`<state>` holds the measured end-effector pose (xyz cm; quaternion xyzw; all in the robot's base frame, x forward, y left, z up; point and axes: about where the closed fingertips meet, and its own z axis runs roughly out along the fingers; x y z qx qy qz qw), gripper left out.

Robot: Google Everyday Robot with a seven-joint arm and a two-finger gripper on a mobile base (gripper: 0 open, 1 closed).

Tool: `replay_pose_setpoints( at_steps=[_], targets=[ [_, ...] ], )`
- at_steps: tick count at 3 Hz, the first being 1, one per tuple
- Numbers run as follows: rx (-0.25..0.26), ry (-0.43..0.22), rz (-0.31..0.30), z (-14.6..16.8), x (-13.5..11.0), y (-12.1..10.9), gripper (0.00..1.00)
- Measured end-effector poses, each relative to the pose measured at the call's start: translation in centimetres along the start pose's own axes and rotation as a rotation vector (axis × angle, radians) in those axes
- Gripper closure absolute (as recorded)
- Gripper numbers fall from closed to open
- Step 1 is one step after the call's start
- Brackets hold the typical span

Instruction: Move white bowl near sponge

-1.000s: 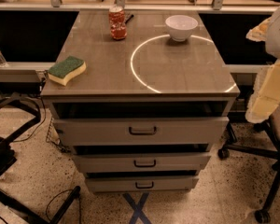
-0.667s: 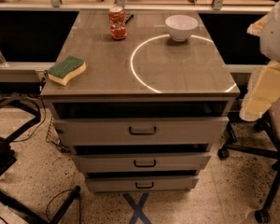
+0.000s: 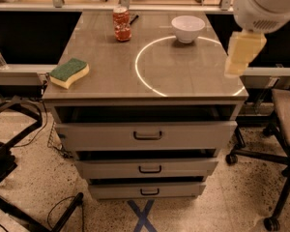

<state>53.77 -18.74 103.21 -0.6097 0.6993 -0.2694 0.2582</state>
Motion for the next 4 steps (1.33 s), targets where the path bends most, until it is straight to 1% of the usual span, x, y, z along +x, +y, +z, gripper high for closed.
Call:
replay_pose_setpoints(
  at_steps=[1,2,3,4],
  targets=[
    [0.017,-0.05,-0.022,3.4,-2.5,-3.2,0.0],
    [0.017,-0.05,-0.022,3.4,-2.5,-3.2,0.0],
    [0.011,-0.043,-0.043,5.0,-3.4,-4.0,0.0],
    [0.002,-0.035,-0.101,8.9,-4.8,-6.1,0.0]
  ],
)
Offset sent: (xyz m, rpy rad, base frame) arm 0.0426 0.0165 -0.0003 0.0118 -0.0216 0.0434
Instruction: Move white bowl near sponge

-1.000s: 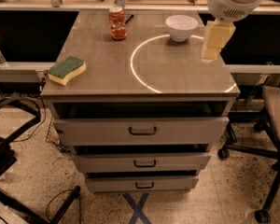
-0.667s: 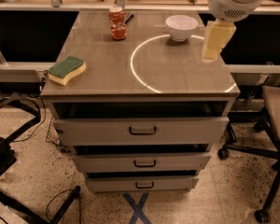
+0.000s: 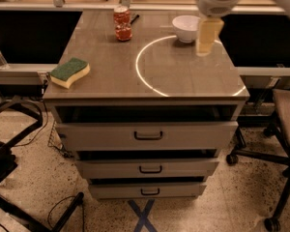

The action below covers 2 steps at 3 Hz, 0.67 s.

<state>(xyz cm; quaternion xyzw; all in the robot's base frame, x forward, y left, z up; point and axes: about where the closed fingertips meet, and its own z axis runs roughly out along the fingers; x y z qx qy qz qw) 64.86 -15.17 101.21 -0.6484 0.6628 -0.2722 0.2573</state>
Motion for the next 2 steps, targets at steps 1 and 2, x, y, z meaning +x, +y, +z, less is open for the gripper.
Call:
replay_pose_setpoints(
  at_steps=[1,2],
  targets=[
    [-0.027,-0.03,-0.046,6.3,-1.4,-2.7,0.0],
    [-0.067,-0.063,-0.054,11.9,-2.2,-4.3,0.0]
  ],
)
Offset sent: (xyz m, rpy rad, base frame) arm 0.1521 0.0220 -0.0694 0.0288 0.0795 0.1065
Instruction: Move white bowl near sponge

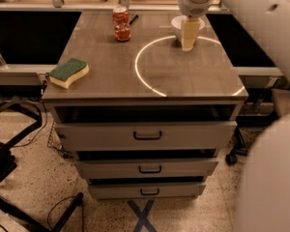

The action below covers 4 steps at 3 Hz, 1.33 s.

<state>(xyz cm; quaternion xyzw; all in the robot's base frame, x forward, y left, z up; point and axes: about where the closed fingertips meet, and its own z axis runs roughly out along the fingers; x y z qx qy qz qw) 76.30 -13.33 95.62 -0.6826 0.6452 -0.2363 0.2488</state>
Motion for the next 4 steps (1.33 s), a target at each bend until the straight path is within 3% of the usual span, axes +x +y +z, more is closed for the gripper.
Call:
replay_pose_setpoints(
  at_steps=[2,4],
  targets=[
    [-0.062,0.022,0.024,5.9,1.4,-1.5,0.0],
    [0.005,0.066,0.072,8.6,5.8,-5.1,0.0]
  ],
)
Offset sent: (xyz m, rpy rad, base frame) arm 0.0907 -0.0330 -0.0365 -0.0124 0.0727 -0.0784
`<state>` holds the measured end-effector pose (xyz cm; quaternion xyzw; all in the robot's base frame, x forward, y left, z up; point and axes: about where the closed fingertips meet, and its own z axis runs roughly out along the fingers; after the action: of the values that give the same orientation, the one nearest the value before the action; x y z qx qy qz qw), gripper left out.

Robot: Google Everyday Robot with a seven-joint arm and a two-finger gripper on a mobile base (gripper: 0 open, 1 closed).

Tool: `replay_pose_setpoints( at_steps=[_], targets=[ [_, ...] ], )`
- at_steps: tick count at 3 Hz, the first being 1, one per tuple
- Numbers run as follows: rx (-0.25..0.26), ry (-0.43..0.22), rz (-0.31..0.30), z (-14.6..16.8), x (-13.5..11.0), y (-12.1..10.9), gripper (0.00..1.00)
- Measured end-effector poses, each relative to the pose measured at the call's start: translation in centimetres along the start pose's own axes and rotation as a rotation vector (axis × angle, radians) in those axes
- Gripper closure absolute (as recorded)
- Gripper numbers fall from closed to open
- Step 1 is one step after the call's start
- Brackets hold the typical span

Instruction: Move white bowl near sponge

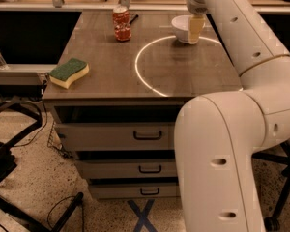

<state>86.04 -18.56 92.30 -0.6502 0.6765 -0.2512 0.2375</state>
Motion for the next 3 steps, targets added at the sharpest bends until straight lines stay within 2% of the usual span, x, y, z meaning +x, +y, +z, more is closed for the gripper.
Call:
replay_pose_setpoints(
  at_steps=[2,3],
  targets=[
    [-0.05,-0.037,0.035,4.3,-0.2,1.7,0.0],
    [-0.086,-0.039,0.037,5.6,-0.4,2.8,0.18]
  ],
)
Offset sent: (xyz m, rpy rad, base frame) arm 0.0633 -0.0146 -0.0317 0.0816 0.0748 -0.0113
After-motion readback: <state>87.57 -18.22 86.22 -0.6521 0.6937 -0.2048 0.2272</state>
